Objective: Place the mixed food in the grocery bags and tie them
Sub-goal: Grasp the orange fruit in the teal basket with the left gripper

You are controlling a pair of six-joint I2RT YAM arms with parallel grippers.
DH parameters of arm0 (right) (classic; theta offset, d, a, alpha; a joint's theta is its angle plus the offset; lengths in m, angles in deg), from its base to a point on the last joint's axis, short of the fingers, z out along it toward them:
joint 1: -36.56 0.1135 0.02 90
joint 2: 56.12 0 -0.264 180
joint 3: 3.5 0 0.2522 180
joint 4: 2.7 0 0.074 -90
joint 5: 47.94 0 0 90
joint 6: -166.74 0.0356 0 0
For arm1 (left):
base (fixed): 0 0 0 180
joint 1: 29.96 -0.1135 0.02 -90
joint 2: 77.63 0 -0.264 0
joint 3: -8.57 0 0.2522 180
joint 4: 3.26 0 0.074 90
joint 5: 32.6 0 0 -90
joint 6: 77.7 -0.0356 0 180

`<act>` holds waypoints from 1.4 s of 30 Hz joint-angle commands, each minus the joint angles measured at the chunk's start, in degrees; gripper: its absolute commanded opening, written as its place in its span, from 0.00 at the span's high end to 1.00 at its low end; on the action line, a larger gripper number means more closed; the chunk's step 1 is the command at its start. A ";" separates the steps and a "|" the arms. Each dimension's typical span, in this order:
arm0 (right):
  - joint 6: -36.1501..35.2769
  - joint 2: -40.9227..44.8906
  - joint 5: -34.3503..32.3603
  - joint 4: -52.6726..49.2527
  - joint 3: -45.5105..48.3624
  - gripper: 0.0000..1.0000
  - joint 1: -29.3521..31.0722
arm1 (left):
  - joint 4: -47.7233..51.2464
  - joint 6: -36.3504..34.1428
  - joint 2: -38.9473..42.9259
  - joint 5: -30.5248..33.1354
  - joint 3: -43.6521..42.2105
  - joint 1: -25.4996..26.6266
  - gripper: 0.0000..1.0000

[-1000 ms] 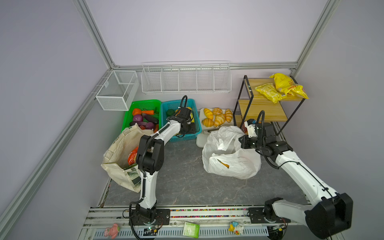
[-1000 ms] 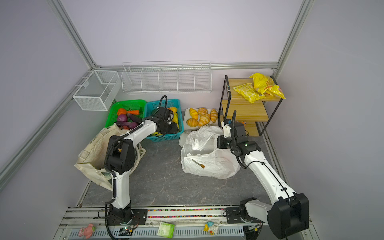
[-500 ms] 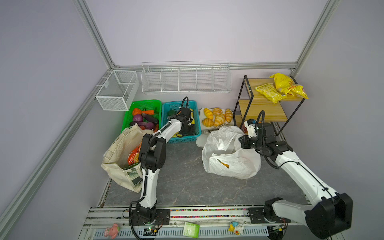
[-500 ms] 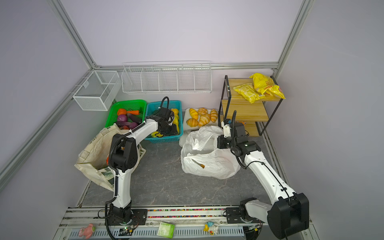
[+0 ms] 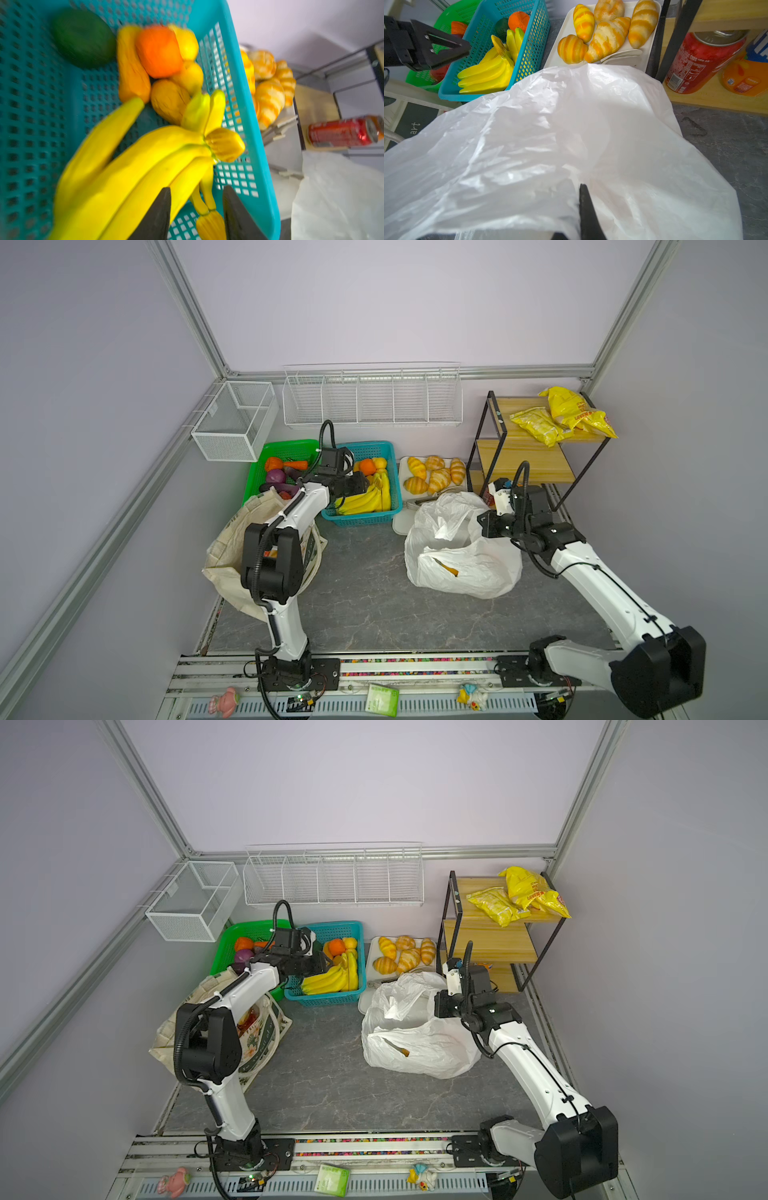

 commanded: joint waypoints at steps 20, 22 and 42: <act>-0.93 -0.75 0.78 1.21 1.11 0.94 -0.05 | -20.31 13.10 -23.61 6.12 14.75 0.66 0.32; -1.03 -0.79 1.02 1.21 1.00 0.94 -0.08 | -19.36 13.03 -26.00 6.62 17.60 0.66 0.31; -0.95 -1.73 2.36 1.60 1.02 0.94 -0.08 | -7.77 11.16 -39.58 7.85 39.24 0.83 0.39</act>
